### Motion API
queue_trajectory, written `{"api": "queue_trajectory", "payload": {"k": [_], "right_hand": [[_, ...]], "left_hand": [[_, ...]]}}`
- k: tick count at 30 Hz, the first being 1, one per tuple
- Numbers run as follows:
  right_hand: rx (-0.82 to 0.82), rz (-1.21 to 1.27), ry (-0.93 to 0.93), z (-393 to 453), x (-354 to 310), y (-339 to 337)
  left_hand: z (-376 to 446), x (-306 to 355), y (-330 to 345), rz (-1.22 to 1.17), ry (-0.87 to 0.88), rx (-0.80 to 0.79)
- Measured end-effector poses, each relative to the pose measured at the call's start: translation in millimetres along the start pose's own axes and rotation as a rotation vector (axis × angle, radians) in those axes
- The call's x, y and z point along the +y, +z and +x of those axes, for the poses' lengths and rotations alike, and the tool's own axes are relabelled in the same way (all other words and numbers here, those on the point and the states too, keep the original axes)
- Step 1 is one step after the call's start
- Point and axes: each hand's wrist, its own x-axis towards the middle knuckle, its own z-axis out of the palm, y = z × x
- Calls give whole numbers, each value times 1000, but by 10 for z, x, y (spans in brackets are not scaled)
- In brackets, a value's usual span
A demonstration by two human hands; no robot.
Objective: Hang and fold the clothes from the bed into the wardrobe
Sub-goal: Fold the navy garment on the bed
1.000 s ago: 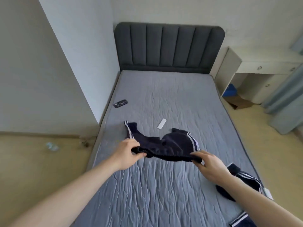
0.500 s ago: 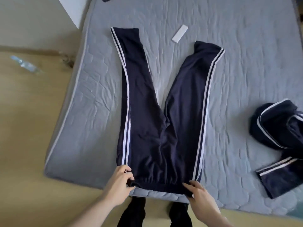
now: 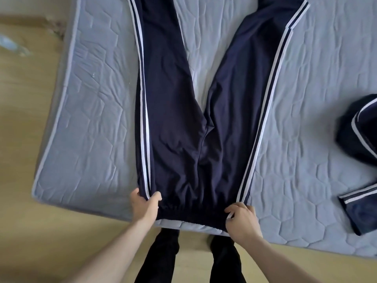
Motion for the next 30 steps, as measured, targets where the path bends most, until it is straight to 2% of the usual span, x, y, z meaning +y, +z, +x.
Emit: {"api": "queue_trajectory", "payload": {"k": [2, 6, 10, 14, 17, 19, 22, 26, 28, 30], "right_hand": [[-39, 42, -10, -31, 40, -75], [-61, 150, 11, -136, 132, -272], [4, 376, 65, -203, 231, -512], [73, 523, 104, -220, 350, -812], [100, 589, 127, -176, 456, -967], [112, 600, 139, -112, 529, -1017], [113, 582, 162, -8, 618, -1035], [100, 567, 174, 131, 611, -1050], [110, 550, 139, 227, 528, -1119], [144, 578, 100, 348, 384, -1226]], "left_hand": [[-145, 99, 60, 47, -14, 9], [-501, 318, 180, 380, 420, 62], [-972, 551, 428, 390, 771, -121], [-1343, 694, 811, 566, 961, -276], [-1486, 708, 1165, 830, 1003, -346], [-1517, 648, 1371, 1009, 970, -432], [-1450, 466, 1555, 1249, 844, -631], [-1143, 357, 1532, 1351, 667, -887], [-943, 486, 1478, 1227, 727, -853], [-677, 758, 1411, 996, 864, -612]]}}
